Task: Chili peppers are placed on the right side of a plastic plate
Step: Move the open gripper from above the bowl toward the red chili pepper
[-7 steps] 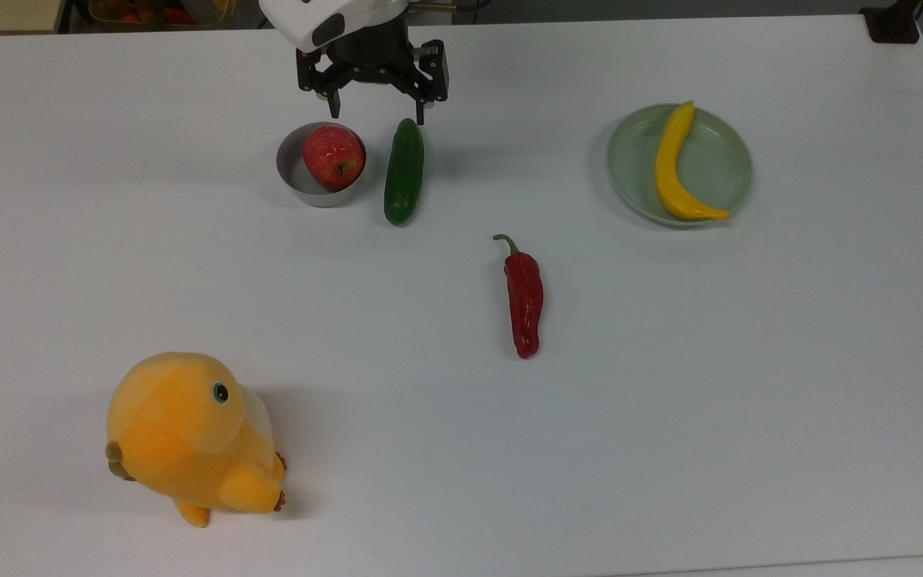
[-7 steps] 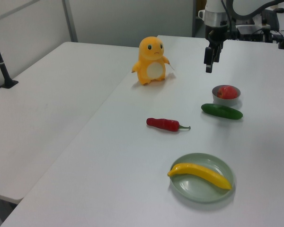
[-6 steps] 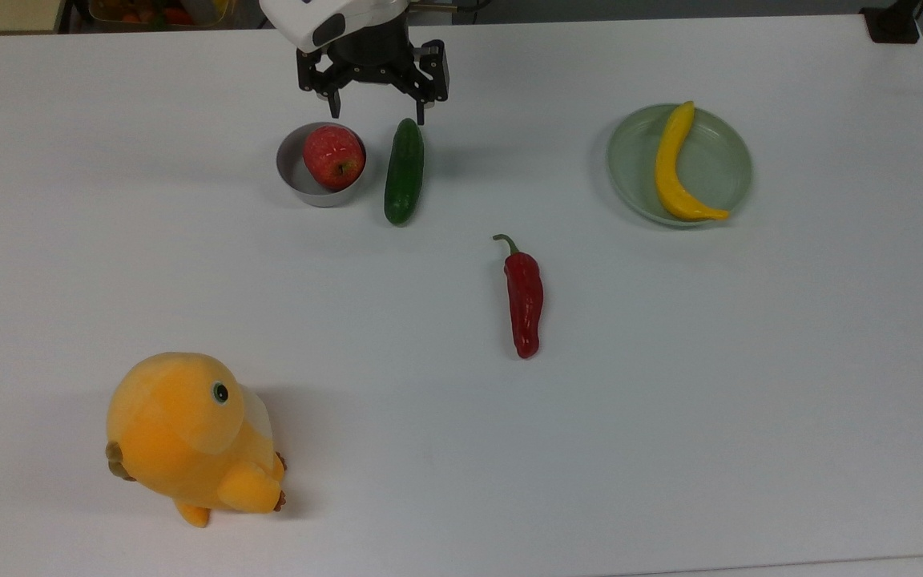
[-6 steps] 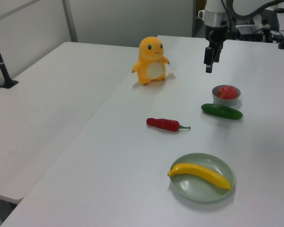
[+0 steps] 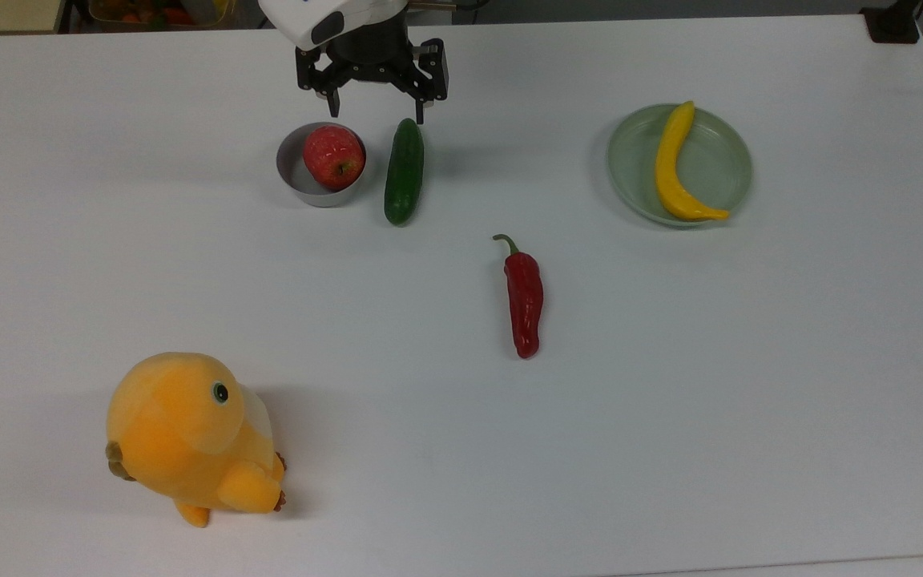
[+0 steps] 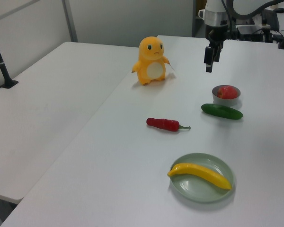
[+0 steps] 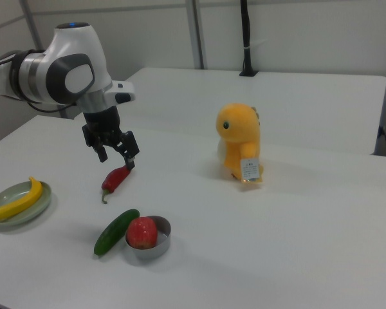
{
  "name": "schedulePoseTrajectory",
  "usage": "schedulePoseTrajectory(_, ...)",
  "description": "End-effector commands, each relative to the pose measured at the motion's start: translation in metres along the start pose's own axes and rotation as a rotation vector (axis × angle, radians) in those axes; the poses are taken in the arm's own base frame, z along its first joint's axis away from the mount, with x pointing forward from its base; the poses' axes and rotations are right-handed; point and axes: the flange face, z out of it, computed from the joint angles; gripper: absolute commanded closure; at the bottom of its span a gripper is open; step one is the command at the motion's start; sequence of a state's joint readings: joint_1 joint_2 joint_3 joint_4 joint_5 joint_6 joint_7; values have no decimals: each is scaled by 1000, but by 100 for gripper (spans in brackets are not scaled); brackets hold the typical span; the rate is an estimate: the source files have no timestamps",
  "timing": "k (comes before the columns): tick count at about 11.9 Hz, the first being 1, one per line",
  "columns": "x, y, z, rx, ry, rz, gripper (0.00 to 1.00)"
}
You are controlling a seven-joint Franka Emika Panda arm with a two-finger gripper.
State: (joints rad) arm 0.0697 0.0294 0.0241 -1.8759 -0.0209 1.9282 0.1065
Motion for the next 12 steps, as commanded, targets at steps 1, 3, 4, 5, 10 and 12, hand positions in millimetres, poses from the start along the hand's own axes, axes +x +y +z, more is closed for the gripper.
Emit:
schedulePoseTrajectory(1,4,-3,6,20,16,55,0)
schedulePoseTrajectory(3,11,-20,9,33,68,87,0)
schedulePoseTrajectory(4,18,-24,10,38,81,104,0)
schedulePoseTrajectory(5,26,-29,12,41,85,117,0)
schedulePoseTrajectory(10,81,-42,22,69,169,187,0)
schedulePoseTrajectory(12,103,-64,44,78,165,203,0)
